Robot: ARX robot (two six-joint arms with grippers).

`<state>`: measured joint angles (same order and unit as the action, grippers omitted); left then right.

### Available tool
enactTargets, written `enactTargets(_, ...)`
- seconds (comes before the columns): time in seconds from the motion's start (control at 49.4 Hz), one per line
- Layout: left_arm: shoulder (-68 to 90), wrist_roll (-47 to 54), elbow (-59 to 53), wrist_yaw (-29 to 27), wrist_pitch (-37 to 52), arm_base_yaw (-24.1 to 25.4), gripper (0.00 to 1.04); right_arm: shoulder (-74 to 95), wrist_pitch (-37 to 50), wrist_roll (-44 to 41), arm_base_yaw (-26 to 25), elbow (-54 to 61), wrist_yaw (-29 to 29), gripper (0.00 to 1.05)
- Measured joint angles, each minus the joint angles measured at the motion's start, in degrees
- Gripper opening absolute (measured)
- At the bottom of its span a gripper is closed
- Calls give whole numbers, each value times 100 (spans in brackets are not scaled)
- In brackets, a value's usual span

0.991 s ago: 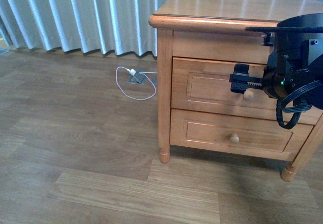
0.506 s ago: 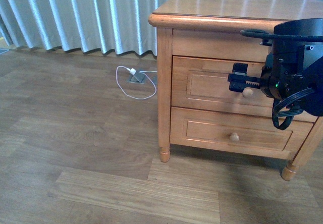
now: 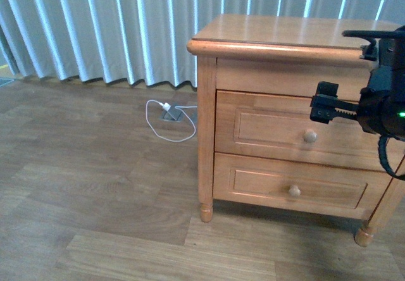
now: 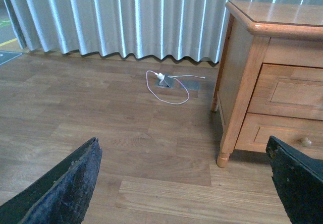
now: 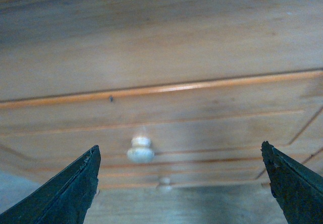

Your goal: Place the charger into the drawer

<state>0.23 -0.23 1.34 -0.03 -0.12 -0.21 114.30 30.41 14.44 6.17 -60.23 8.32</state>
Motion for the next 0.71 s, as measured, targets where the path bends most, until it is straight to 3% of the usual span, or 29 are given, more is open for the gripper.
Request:
enactTargets(0.364,0,0,0,0,0,0,99,-3025,-1226,-66,-527,2048,-1307,96)
enactTargets(0.546,0,0,0,0,0,0,99,-4986,-2284,-83,-1088,2745,-2140,96)
enactTargets(0.708,0,0,0,0,0,0,99,-6959,-3541,-317,-1976,3250,-3067,96)
